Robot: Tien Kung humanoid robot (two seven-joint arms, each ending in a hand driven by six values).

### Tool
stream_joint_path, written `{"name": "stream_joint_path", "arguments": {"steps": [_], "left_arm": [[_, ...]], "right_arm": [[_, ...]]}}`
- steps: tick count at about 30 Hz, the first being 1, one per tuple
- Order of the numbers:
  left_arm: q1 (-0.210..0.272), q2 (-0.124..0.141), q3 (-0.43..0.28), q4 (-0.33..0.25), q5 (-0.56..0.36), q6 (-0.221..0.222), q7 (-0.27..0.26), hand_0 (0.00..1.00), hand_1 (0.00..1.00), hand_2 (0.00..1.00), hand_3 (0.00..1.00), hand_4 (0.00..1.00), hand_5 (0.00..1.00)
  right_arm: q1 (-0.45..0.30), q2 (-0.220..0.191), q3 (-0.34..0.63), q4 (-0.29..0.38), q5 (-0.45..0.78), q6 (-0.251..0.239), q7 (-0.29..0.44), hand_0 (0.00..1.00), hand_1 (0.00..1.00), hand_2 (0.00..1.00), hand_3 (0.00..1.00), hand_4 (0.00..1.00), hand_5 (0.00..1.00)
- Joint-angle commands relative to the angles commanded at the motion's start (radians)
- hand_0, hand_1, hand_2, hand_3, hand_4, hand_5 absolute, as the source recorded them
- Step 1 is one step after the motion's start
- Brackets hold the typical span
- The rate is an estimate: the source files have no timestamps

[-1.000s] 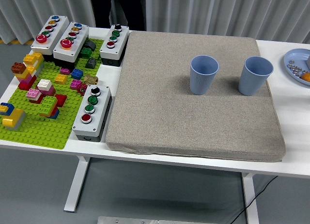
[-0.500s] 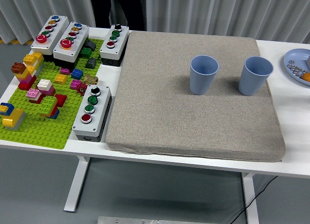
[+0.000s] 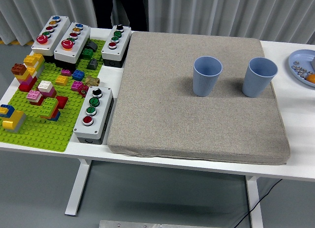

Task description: Pick cup pour cup place

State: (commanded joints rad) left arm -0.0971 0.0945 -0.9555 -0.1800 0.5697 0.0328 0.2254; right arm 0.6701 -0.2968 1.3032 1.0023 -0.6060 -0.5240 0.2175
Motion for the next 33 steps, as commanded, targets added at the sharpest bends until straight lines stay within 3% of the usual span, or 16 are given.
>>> {"name": "stream_joint_path", "arguments": {"steps": [33], "left_arm": [[0.006,-0.002,-0.007,0.0,-0.01,0.004,-0.004,0.699,0.823,0.857,0.774,0.51,0.942]], "right_arm": [[0.0,0.002,-0.007,0.006,-0.01,-0.004,0.001,0.887,0.789,0.837,0.833,0.815,0.987]]}}
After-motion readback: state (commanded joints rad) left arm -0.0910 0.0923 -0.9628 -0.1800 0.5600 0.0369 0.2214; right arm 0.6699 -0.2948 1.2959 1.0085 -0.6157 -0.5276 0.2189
